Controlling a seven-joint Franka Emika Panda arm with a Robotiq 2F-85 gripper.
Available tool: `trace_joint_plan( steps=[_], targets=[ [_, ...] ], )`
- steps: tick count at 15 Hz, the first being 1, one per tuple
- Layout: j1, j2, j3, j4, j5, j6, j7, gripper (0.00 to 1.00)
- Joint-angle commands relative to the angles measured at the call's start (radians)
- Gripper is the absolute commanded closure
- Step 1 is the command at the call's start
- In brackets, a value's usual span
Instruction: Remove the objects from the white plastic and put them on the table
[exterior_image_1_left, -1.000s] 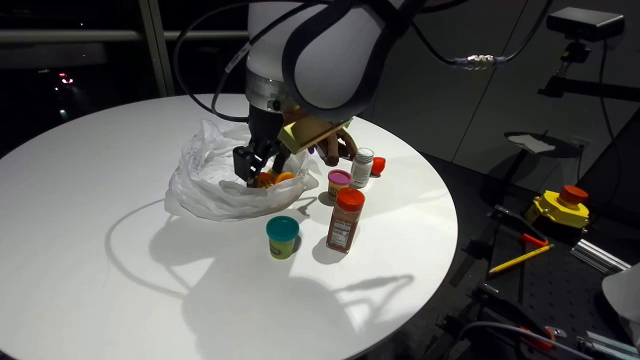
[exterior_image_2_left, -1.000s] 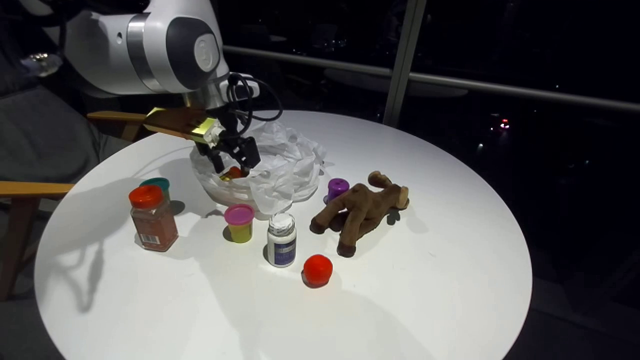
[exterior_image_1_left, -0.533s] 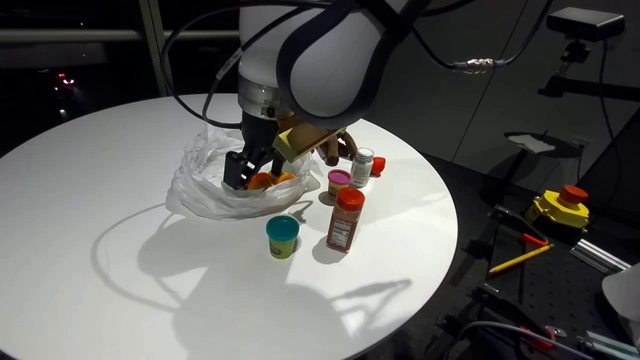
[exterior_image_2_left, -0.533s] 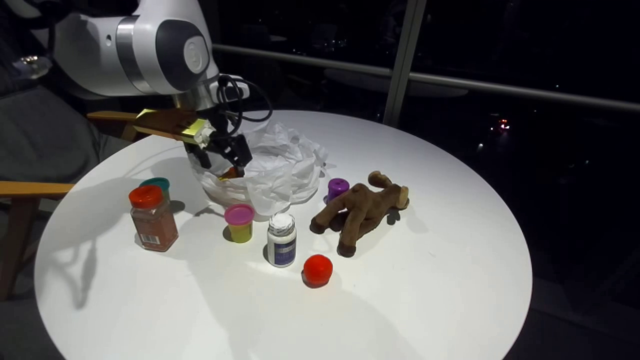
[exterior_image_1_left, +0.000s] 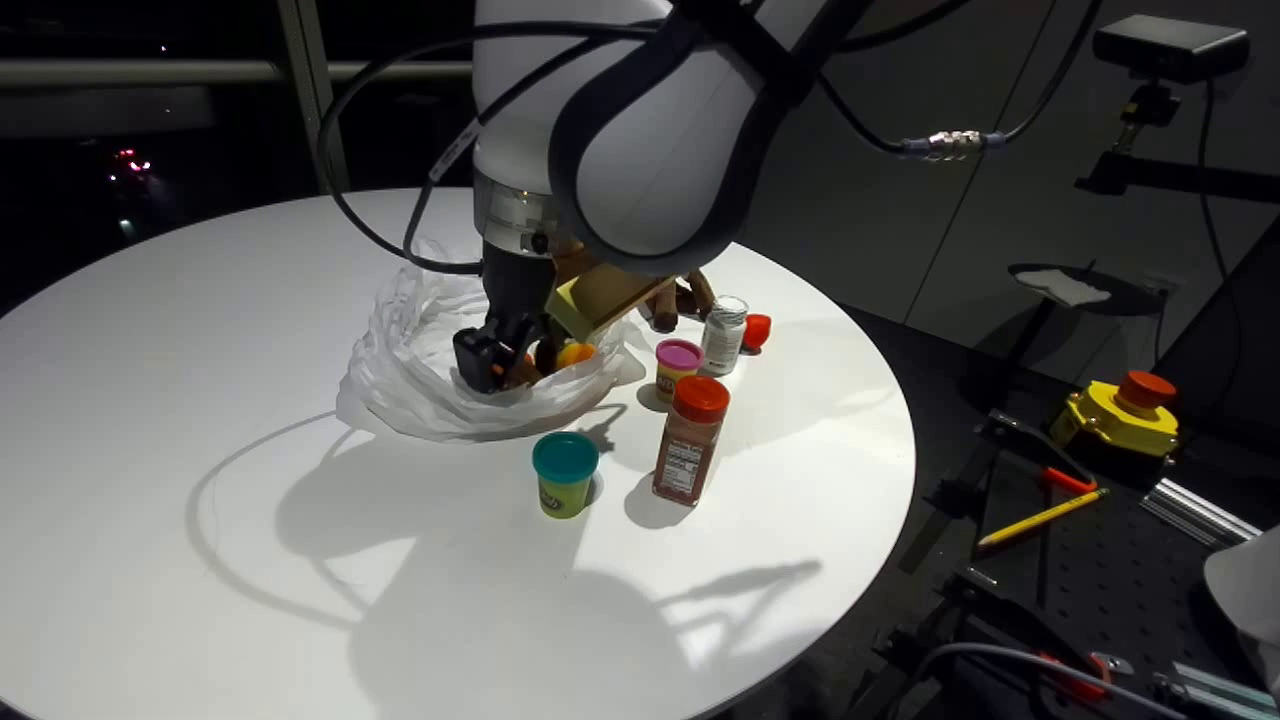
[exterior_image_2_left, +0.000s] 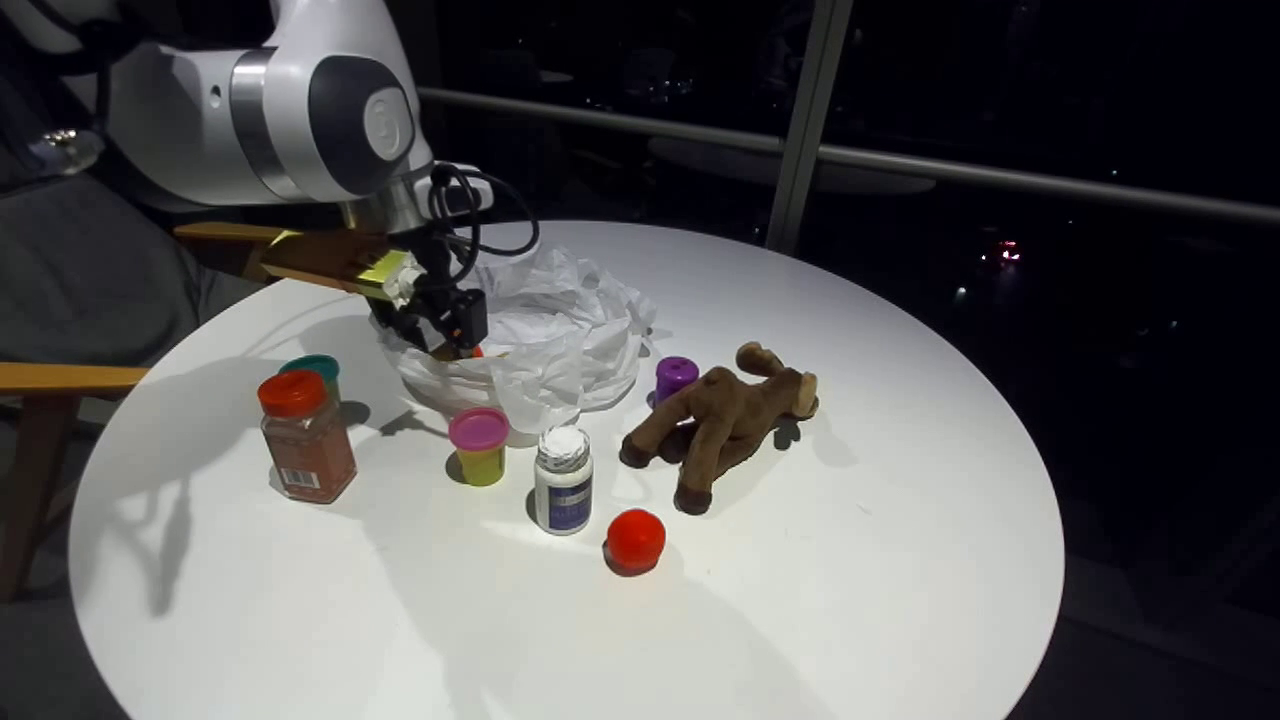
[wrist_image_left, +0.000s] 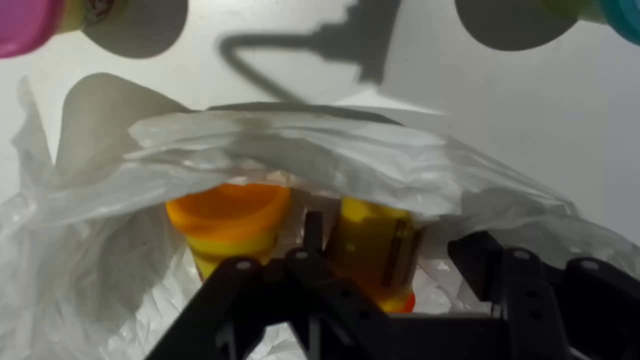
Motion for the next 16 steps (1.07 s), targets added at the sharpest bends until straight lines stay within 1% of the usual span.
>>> trace_joint_plan(
  steps=[1,2,3,4,5,10,13,16],
  targets=[
    [0.019,0.036,-0.016,0.036,-0.004,-0.021,0.013,0.67],
    [0.021,0.042,-0.017,0.037,-0.004,-0.021,0.014,0.75],
    [0.023,0.046,-0.020,0.038,-0.005,-0.017,0.014,0.84],
    [0.025,0.042,-0.021,0.041,-0.006,-0.016,0.015,0.85],
    [0.032,0.037,-0.029,0.041,-0.013,-0.012,0.020,0.81],
    [0.066,-0.008,-0.062,0.052,-0.035,-0.010,0.031,0.82],
    [0.079,-0.051,-0.069,0.066,-0.048,-0.046,0.030,0.82],
    [0.078,-0.119,-0.054,0.051,-0.053,-0.112,0.031,0.82]
  ],
)
